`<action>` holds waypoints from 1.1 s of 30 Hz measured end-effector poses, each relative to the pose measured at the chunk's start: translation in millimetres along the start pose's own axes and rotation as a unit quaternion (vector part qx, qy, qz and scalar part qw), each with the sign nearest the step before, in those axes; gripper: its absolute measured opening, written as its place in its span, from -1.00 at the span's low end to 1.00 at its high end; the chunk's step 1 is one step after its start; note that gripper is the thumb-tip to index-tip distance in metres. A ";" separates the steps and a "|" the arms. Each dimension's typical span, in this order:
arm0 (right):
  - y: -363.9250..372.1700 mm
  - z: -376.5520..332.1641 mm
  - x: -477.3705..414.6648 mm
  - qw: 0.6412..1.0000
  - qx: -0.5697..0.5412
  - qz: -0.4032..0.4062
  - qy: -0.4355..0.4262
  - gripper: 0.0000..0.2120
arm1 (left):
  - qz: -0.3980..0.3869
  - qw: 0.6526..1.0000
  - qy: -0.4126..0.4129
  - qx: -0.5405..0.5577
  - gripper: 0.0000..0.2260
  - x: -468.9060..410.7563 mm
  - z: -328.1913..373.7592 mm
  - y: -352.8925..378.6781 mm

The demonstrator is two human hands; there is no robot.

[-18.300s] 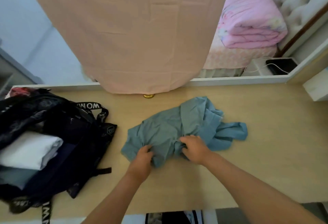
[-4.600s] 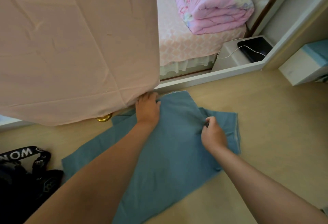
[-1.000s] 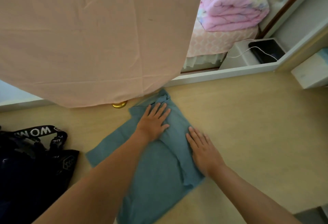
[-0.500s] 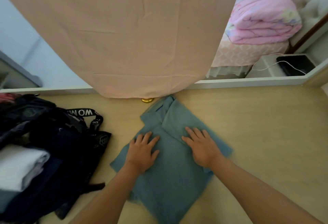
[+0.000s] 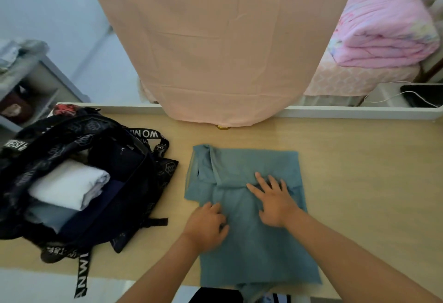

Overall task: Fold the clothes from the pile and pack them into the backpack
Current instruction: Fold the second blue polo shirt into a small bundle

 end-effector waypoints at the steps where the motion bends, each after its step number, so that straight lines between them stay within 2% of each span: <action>1: 0.0 -3.7 1.4 1.000 -0.005 0.006 0.000 -0.19 | 0.001 1.000 0.010 -0.027 -0.69 -2.6 1.4 -1.0; 3: 1.4 -11.5 4.0 0.999 -0.011 0.040 0.018 -0.26 | -0.021 0.998 -0.021 -0.048 -0.64 -8.7 0.5 -3.2; 5: 6.3 -15.1 5.3 0.996 -0.023 0.067 0.050 -0.37 | -0.070 0.994 -0.079 -0.031 -0.43 -13.4 -7.1 0.5; 7: 11.3 -13.0 1.9 0.997 -0.049 0.045 0.050 -0.41 | -0.129 0.987 -0.090 -0.033 -0.32 -17.6 -16.9 11.3; 11: -2.6 5.2 -23.3 0.997 -0.068 -0.012 0.017 -0.35 | -0.148 0.983 -0.087 -0.063 -0.32 -43.9 -42.4 9.1; 14: -23.3 15.1 -44.4 0.999 -0.039 -0.009 0.010 -0.30 | -0.159 0.979 -0.111 -0.071 -0.30 -68.4 -56.8 0.3; 16: -29.9 14.2 -46.7 0.999 -0.024 0.018 0.014 -0.30 | -0.130 0.984 -0.114 -0.052 -0.30 -72.6 -55.6 -3.7; 19: -27.8 1.0 -29.3 0.996 -0.031 0.077 -0.015 -0.34 | -0.008 0.996 -0.082 0.014 -0.43 -57.1 -40.7 -9.1; 21: -17.8 -7.6 -12.4 0.994 -0.056 0.080 -0.055 -0.41 | 0.035 0.999 -0.030 0.023 -0.54 -40.7 -28.3 -8.4; 24: 1.8 -16.6 13.3 0.991 -0.097 0.030 -0.082 -0.41 | -0.013 0.998 0.034 0.059 -0.47 -11.6 -11.4 -2.2; 26: 13.9 -18.6 26.7 0.993 -0.071 0.009 -0.094 -0.26 | -0.041 0.997 0.055 0.043 -0.36 7.4 -4.4 6.2; 28: 23.1 -17.9 36.9 0.993 -0.040 -0.003 -0.115 -0.13 | -0.055 0.997 0.054 0.025 -0.34 22.8 -1.7 13.9; 30: 26.2 -15.6 46.9 0.991 -0.026 -0.013 -0.128 -0.07 | -0.030 0.998 0.046 0.041 -0.47 31.1 -2.4 17.0; 33: 27.2 -12.3 58.2 0.992 -0.029 -0.026 -0.116 -0.17 | 0.029 0.997 0.069 0.008 -0.79 36.8 -2.0 17.4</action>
Point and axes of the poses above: each hand's wrist, its own x-axis away from the middle knuckle, its own y-axis out of the palm, z = x × y, the point moved 2 cm from there along -x, towards the middle knuckle, and after that the axes turned 7 degrees about -x, right-handed, at the moved point
